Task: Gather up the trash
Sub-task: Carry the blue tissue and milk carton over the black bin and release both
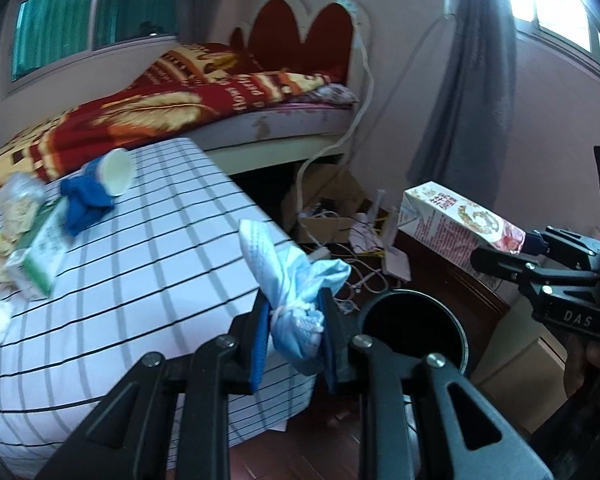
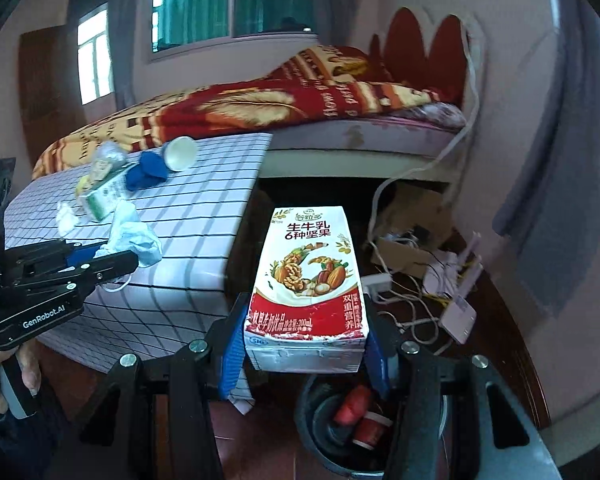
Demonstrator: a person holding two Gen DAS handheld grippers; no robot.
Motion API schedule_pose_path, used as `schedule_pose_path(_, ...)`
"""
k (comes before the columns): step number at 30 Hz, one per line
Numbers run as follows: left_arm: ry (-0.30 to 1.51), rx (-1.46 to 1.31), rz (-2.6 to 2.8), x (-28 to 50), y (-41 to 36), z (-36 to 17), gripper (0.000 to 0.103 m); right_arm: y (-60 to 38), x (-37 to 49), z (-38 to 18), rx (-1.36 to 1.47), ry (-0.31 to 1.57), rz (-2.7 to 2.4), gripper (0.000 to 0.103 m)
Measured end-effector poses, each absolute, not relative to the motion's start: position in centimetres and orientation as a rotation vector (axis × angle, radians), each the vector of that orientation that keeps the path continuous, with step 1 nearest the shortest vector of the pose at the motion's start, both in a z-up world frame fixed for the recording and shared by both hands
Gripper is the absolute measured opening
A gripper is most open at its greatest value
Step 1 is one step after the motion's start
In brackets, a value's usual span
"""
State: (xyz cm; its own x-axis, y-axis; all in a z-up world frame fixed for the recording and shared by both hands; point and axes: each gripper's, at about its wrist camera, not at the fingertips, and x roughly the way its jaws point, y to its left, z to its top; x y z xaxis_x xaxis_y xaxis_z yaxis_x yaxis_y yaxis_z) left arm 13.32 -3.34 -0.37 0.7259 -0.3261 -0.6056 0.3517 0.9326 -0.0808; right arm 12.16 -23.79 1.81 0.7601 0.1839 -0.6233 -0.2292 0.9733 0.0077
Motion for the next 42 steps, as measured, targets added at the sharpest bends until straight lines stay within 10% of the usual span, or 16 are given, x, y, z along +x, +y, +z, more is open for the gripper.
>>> schedule_pose_path(35, 1.008, 0.166, -0.753, 17.3, -20.2, -12.8, 0.026, -35.2, 12.7, -13.0, -0.055, 0.974, 0.167, 0.054)
schedule_pose_path(37, 1.045, 0.185, -0.71, 17.8, -20.4, -13.9, 0.047, -35.1, 13.6, -14.3, -0.093, 1.0, 0.153, 0.059)
schedule_pose_path(39, 1.055, 0.202, -0.624, 18.1, -20.0, -14.6, 0.079, -35.7, 14.2, -15.5, -0.123, 1.04, 0.072, 0.1)
schedule_pose_path(42, 1.038, 0.196, -0.548, 17.9, -18.8, -14.6, 0.096, -38.0, 14.6, -16.3, -0.056, 1.077, -0.003, 0.103)
